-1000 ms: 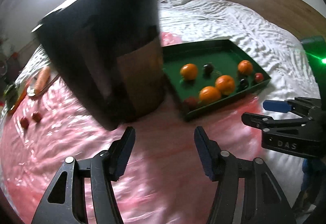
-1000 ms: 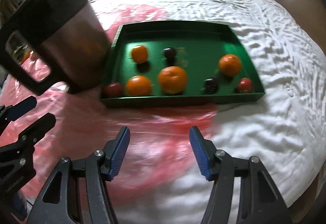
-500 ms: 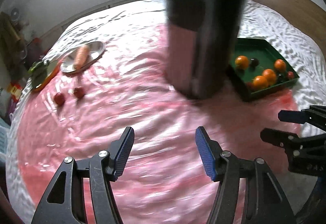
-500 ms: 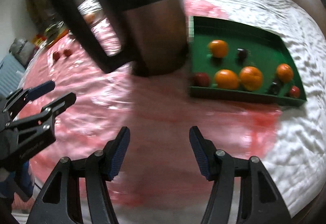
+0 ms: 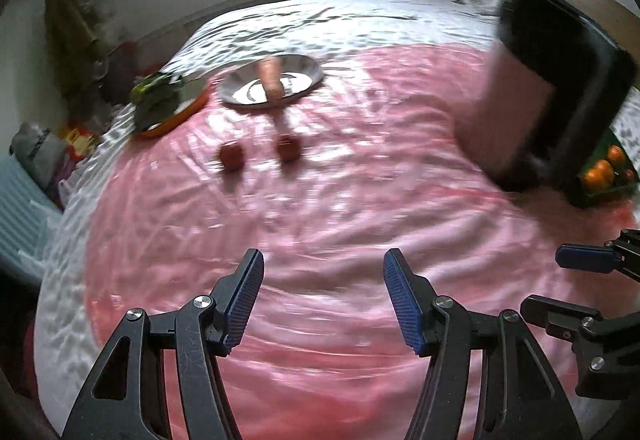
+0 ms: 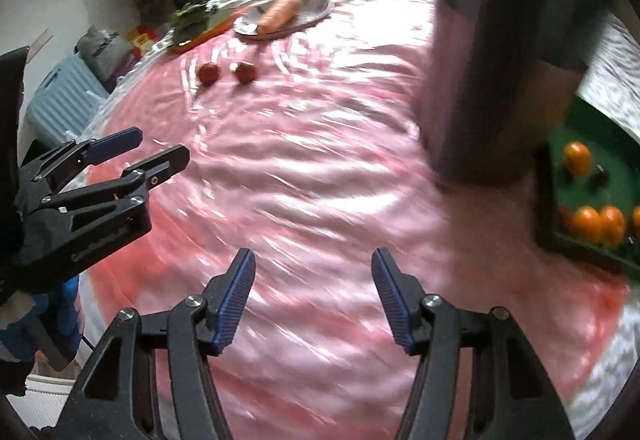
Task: Organize fruits
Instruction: 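Withdraw both open tools from the tray back over the red apples, then grasp a red apple with the left tool while the right tool grasps the other apple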
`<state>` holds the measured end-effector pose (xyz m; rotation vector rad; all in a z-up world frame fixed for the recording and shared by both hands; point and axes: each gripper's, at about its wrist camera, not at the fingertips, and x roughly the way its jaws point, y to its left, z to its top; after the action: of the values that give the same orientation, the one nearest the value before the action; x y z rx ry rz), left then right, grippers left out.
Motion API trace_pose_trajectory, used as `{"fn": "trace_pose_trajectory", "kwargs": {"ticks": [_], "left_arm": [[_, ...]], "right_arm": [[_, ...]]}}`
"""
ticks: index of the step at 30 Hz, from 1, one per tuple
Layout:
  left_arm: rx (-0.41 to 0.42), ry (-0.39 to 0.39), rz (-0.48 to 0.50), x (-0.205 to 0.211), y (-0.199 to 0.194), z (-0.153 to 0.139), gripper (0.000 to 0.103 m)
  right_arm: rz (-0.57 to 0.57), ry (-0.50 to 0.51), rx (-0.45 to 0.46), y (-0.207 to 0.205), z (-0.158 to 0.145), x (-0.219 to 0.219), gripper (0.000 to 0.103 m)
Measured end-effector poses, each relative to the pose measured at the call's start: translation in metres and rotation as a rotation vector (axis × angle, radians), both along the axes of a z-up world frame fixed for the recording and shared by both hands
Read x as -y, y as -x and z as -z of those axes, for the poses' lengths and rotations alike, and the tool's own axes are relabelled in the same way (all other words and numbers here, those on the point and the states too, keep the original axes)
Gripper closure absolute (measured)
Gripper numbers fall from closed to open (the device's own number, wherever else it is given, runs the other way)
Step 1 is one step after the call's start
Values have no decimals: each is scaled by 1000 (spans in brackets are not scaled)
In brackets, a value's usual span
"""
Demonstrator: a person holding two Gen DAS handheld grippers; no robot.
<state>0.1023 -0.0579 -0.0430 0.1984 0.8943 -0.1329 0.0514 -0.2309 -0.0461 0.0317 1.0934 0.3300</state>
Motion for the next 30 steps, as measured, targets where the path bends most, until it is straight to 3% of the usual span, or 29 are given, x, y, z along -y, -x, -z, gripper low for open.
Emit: {"fn": "trace_pose_trajectory", "kwargs": {"ticks": [8,16,25,30], "left_arm": [[0,2,-87,-49,-29,6,47],[3,50,-112,-81,-78,9,47],[8,66,-38,-94,-138,18,48],[-23,71,14,-93,-156,31,55]], "right_arm": [[-58,-31,20,-38,-4,-43,0],[-96,-51,72,-98,-7,-75,0],[-70,-111,85,-164,6,-103,0],[-52,-157,61,-187,18,-111,5]]}}
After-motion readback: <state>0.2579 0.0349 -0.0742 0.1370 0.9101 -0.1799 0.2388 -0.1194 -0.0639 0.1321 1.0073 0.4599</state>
